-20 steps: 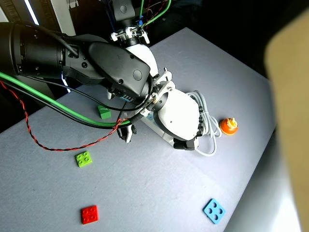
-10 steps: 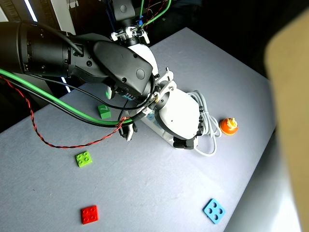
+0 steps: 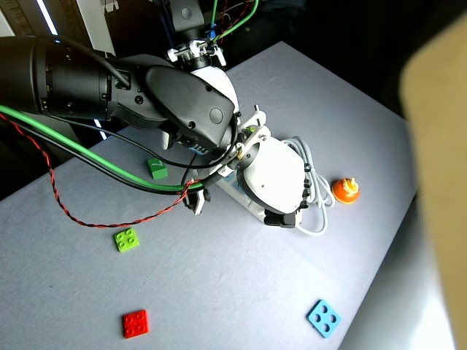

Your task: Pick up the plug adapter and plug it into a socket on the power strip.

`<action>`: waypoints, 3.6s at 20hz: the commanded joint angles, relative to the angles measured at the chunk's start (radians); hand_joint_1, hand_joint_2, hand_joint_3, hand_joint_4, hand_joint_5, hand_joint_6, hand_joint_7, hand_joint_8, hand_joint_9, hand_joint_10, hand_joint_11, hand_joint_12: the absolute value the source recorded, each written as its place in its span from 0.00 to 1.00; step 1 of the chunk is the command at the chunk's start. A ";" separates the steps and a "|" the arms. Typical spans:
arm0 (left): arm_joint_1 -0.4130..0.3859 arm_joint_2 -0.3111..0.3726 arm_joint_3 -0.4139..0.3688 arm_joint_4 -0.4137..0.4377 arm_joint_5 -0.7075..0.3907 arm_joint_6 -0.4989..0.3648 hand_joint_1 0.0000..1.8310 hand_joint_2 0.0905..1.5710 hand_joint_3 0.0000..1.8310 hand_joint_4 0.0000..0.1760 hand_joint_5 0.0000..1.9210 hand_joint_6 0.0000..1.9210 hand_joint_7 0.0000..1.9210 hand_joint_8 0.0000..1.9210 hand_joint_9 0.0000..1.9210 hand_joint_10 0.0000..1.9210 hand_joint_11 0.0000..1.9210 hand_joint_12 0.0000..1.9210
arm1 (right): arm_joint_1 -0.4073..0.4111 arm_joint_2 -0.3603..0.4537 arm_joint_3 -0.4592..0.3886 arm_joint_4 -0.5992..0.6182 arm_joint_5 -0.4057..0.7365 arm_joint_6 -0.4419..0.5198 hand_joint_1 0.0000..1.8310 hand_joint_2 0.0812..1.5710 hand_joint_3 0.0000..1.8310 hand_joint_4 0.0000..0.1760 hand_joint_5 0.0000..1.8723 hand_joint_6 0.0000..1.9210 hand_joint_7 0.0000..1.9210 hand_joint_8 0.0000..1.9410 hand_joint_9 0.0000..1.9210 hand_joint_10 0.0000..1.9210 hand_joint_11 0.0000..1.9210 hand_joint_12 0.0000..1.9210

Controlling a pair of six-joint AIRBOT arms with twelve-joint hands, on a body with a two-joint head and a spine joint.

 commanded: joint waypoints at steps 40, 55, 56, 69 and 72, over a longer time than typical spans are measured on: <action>0.021 0.033 -0.005 0.030 -0.002 0.000 0.01 0.77 0.00 0.00 0.09 0.00 0.10 0.00 0.09 0.00 0.00 0.22 | 0.000 0.015 -0.004 -0.029 -0.054 -0.017 0.68 0.73 0.00 0.00 0.46 0.52 0.49 0.66 0.43 0.62 0.37 0.81; 0.022 0.036 -0.011 0.030 0.002 0.000 0.02 0.77 0.00 0.00 0.08 0.00 0.10 0.00 0.09 0.00 0.00 0.23 | -0.014 0.014 -0.025 -0.029 -0.045 -0.019 0.67 0.73 0.00 0.00 0.46 0.52 0.48 0.67 0.43 0.61 0.38 0.79; 0.023 0.036 -0.012 0.030 0.002 0.000 0.02 0.77 0.00 0.00 0.08 0.00 0.10 0.00 0.09 0.00 0.00 0.23 | -0.018 0.015 -0.027 -0.029 -0.044 -0.020 0.67 0.73 0.00 0.00 0.46 0.52 0.48 0.67 0.43 0.61 0.38 0.79; 0.027 0.040 -0.017 0.030 -0.004 0.000 0.00 0.77 0.00 0.00 0.06 0.00 0.07 0.00 0.07 0.00 0.00 0.22 | -0.027 -0.026 -0.036 -0.030 -0.036 -0.027 0.68 0.72 0.00 0.00 0.47 0.49 0.49 0.67 0.43 0.61 0.38 0.80; 0.030 0.043 -0.017 0.030 -0.004 0.000 0.00 0.77 0.00 0.00 0.07 0.00 0.08 0.00 0.08 0.00 0.00 0.22 | -0.043 -0.032 -0.035 -0.031 -0.032 -0.027 0.67 0.73 0.00 0.00 0.47 0.50 0.48 0.67 0.42 0.62 0.36 0.82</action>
